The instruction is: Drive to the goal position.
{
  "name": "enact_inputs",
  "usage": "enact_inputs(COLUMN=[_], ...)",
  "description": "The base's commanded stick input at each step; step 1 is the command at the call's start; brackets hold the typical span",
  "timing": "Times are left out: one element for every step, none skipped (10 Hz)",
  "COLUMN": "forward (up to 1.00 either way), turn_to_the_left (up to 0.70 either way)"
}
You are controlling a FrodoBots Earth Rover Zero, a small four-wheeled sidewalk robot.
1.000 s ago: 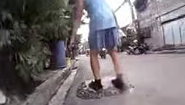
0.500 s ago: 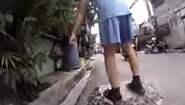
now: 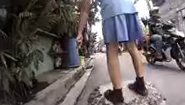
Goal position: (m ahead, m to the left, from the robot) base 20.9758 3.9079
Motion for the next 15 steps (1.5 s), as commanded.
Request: enact_inputs(forward=[1.0, 1.0, 0.1, 0.0, 0.0, 0.0, 0.0, 0.0, 0.0, 0.0, 0.0, 0.0, 0.0, 0.5, 1.0], turn_to_the_left=[0.27, 0.27, 0.43, 0.08, 0.0, 0.0, 0.0, 0.0, 0.0, 0.0, 0.0, 0.0, 0.0, 0.0, 0.0])
